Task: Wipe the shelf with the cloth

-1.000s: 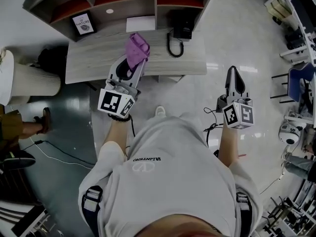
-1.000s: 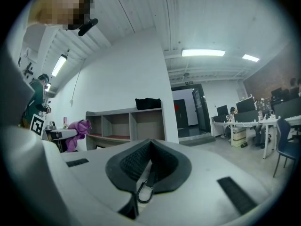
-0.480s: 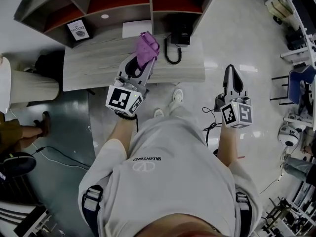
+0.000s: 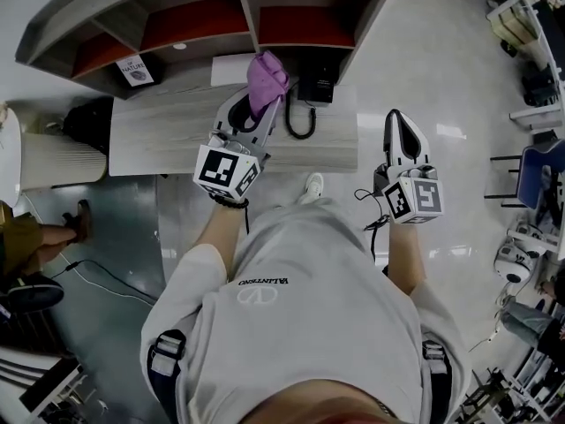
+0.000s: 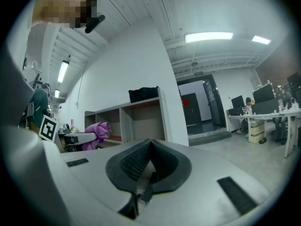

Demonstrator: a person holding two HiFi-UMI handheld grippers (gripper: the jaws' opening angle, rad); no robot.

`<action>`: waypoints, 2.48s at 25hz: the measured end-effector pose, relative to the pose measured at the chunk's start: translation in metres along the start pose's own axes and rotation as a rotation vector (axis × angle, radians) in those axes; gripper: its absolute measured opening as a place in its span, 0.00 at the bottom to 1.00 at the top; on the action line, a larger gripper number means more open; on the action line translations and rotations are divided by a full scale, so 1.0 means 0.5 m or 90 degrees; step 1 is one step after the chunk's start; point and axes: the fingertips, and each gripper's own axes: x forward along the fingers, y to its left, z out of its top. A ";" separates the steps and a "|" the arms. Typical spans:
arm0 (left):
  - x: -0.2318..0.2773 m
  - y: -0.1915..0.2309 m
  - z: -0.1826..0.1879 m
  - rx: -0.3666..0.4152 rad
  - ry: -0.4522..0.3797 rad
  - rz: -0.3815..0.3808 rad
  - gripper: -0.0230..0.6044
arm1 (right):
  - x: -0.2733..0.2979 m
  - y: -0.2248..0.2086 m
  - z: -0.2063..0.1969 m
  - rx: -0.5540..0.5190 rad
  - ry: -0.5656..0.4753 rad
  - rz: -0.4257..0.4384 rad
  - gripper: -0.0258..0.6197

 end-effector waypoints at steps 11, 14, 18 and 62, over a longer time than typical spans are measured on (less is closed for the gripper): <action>0.145 0.056 -0.037 0.016 0.014 0.077 0.21 | 0.159 -0.043 -0.018 -0.003 0.029 0.103 0.04; 0.165 0.078 -0.044 0.019 0.020 0.085 0.21 | 0.199 -0.024 -0.014 -0.009 0.023 0.120 0.04; 0.188 0.112 -0.060 0.027 0.027 0.091 0.21 | 0.250 0.002 -0.017 -0.014 0.016 0.128 0.04; 0.356 0.250 -0.246 0.004 0.122 0.223 0.21 | 0.466 0.006 -0.107 0.015 0.071 0.130 0.04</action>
